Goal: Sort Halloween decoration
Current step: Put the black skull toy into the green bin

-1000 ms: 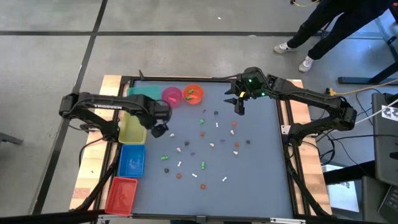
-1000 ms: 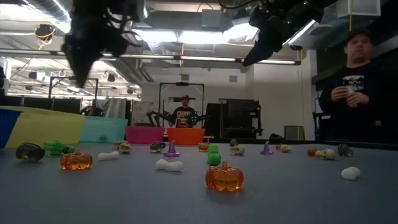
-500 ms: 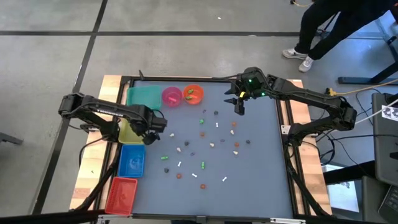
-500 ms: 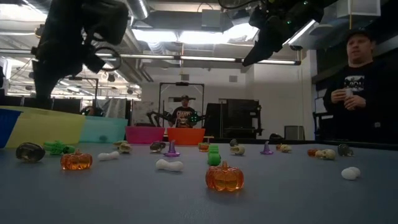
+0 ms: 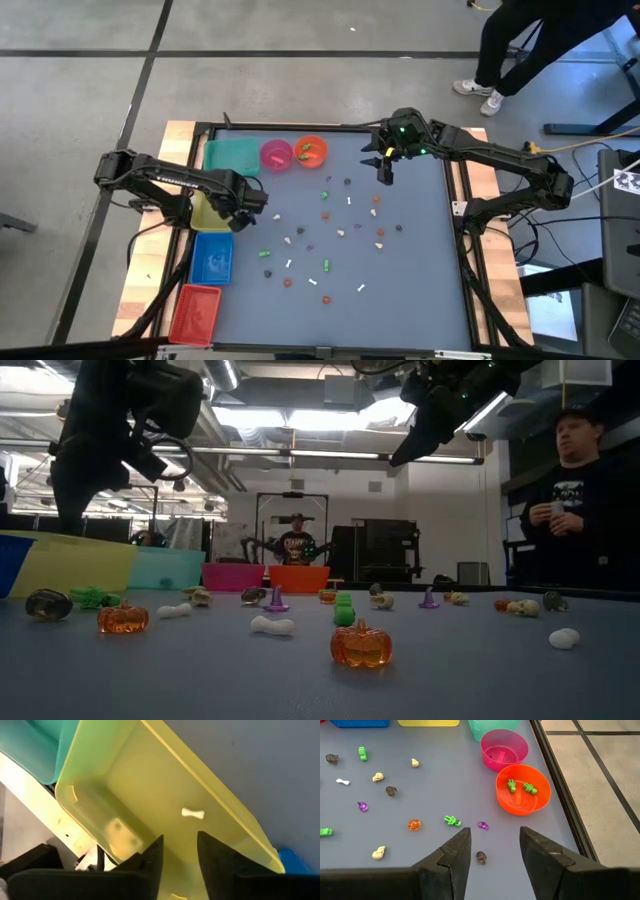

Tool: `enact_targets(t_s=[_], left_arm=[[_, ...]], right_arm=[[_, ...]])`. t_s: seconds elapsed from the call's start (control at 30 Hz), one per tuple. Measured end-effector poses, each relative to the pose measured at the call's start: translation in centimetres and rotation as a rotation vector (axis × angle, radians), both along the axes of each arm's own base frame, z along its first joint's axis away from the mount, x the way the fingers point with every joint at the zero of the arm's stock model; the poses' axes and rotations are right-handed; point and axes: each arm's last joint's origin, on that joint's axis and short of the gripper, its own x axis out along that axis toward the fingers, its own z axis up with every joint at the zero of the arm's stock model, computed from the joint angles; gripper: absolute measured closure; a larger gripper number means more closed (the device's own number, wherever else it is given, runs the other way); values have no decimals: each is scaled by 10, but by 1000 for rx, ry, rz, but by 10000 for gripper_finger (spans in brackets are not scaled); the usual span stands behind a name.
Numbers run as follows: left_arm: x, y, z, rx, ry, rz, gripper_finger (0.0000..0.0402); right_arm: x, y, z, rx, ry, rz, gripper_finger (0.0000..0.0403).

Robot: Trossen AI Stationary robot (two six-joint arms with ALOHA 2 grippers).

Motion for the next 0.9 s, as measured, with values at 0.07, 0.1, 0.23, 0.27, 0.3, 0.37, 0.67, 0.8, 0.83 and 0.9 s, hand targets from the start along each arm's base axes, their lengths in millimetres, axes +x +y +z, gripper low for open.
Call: enact_targets(t_s=[0.07,0.1,0.23,0.27,0.3,0.37,0.67,0.8,0.83,0.9], left_arm=[[1,0,0,1,-9,0,280],[1,0,0,1,-13,0,273],[3,0,-1,7,-37,13,258],[3,0,-1,21,-44,39,257],[3,1,-1,33,-49,69,257],[3,2,2,39,-47,105,258],[29,2,43,38,-257,106,257],[50,0,56,27,-470,85,257],[56,-1,57,22,-529,66,257],[68,-3,60,15,-647,14,257]], right_arm=[[0,0,0,0,0,0,235],[0,0,0,0,0,0,235],[0,0,0,0,0,0,235],[0,0,0,0,0,0,235],[0,0,0,0,0,0,235],[0,0,0,0,0,0,235],[0,0,0,0,0,0,235],[0,0,0,0,0,0,235],[0,0,0,0,0,0,235],[0,0,0,0,0,0,235]])
